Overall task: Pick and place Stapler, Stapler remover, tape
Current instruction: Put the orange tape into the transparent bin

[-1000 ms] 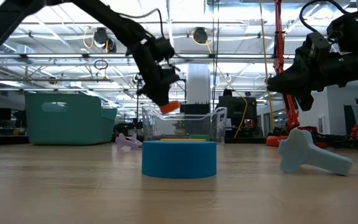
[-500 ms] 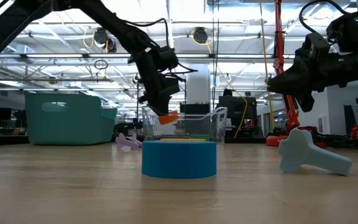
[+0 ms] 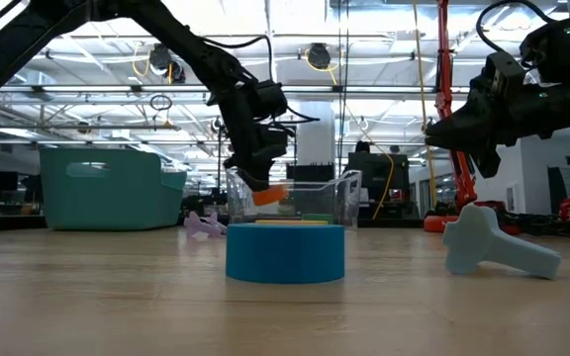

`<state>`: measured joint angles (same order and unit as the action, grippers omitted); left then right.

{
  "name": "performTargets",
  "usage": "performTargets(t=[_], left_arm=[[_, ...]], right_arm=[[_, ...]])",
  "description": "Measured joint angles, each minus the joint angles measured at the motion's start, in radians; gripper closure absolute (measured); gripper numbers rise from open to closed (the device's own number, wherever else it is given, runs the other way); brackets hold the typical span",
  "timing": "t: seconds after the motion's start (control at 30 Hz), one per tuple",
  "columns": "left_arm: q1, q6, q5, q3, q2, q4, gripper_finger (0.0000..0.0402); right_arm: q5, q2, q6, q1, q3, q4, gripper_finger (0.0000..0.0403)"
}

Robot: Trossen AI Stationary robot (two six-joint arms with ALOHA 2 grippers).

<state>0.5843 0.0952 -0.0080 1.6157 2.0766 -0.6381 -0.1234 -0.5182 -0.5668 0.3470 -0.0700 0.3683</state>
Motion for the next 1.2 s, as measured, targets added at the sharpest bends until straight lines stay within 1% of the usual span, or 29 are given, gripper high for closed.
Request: performTargets(t=[0.17,0.47,0.63,1.0,1.1,1.2], left_arm=[[0.0,0.005,0.004,0.0,0.019,-0.027,0.0363],[-0.009,0.0,-0.002,0.0,0.032,-0.015,0.0362],[-0.01,0.004,-0.002,0.0,0.032,-0.014,0.0347],[-0.011,0.005,0.008,0.0,0.032,-0.016,0.034],[-0.011,0.004,0.015,0.0,0.032,-0.017,0.0326],[-0.011,-0.003,0.014,0.0,0.032,-0.016,0.0297]], right_arm=[[-0.001,0.0,-0.001,0.0,0.0,0.0,0.033],[-0.003,0.0,0.0,0.0,0.0,0.0,0.033],[-0.003,0.0,0.002,0.0,0.0,0.0,0.033],[-0.003,0.0,0.002,0.0,0.0,0.0,0.033],[-0.003,0.0,0.002,0.0,0.0,0.0,0.033],[-0.003,0.0,0.002,0.0,0.0,0.0,0.033]])
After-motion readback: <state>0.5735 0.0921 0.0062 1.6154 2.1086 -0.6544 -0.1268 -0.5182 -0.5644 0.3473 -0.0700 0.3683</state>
